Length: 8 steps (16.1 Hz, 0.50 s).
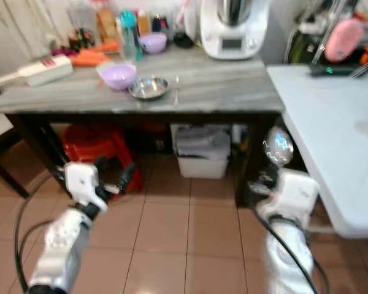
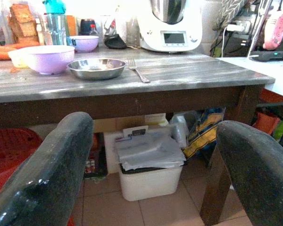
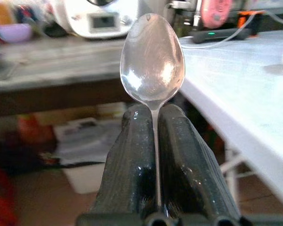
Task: Setting the table
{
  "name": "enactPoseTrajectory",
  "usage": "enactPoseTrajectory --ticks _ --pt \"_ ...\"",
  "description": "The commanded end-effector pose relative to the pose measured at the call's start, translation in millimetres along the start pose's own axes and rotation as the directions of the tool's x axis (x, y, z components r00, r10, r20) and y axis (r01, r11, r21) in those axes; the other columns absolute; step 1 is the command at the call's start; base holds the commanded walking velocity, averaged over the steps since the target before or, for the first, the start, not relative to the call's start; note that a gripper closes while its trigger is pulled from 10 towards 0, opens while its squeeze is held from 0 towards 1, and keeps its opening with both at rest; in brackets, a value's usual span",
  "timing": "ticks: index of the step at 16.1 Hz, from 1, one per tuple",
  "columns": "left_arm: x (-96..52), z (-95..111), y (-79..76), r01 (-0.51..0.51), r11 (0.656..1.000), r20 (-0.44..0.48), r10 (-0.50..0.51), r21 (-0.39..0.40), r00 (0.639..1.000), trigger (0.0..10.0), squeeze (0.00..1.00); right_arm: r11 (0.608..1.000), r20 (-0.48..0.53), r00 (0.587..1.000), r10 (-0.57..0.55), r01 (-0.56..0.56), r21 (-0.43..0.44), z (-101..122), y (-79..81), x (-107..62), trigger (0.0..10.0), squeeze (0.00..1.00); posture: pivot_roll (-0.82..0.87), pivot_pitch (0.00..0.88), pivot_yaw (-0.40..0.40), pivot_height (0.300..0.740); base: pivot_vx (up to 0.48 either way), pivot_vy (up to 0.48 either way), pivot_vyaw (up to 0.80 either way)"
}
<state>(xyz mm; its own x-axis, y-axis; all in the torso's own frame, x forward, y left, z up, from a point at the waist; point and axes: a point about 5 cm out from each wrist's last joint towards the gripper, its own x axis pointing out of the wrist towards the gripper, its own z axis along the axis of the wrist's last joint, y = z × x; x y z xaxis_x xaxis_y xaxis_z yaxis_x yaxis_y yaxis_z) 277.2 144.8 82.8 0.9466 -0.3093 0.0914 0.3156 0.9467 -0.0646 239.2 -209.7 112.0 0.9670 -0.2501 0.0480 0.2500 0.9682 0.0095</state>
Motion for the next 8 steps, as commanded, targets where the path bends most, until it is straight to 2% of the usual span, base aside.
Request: enactPoseTrajectory --ticks 1,4,8 --pt "-4.1 6.2 11.3 -0.033 0.999 0.01 0.033 0.043 0.999 10.0 0.0 0.999 0.063 0.997 0.043 -0.044 0.014 12.4 11.1 -1.8 10.0 0.0 -0.05 0.0 0.039 0.74 0.368 0.0 0.0" --pt "-7.0 6.0 13.8 -0.057 0.997 0.006 0.056 0.046 0.998 10.0 0.0 0.998 0.05 0.996 0.069 -0.069 -0.007 8.7 11.5 -10.7 10.0 0.0 -0.05 0.0 0.041 0.74 0.366 0.0 0.0" --pt "-5.1 7.6 13.2 -0.053 0.997 0.007 0.053 0.049 0.999 10.0 0.0 0.996 0.073 0.993 0.087 -0.087 -0.011 13.3 15.8 -5.9 10.0 0.0 -0.04 0.0 0.042 0.74 0.364 0.0 0.0"
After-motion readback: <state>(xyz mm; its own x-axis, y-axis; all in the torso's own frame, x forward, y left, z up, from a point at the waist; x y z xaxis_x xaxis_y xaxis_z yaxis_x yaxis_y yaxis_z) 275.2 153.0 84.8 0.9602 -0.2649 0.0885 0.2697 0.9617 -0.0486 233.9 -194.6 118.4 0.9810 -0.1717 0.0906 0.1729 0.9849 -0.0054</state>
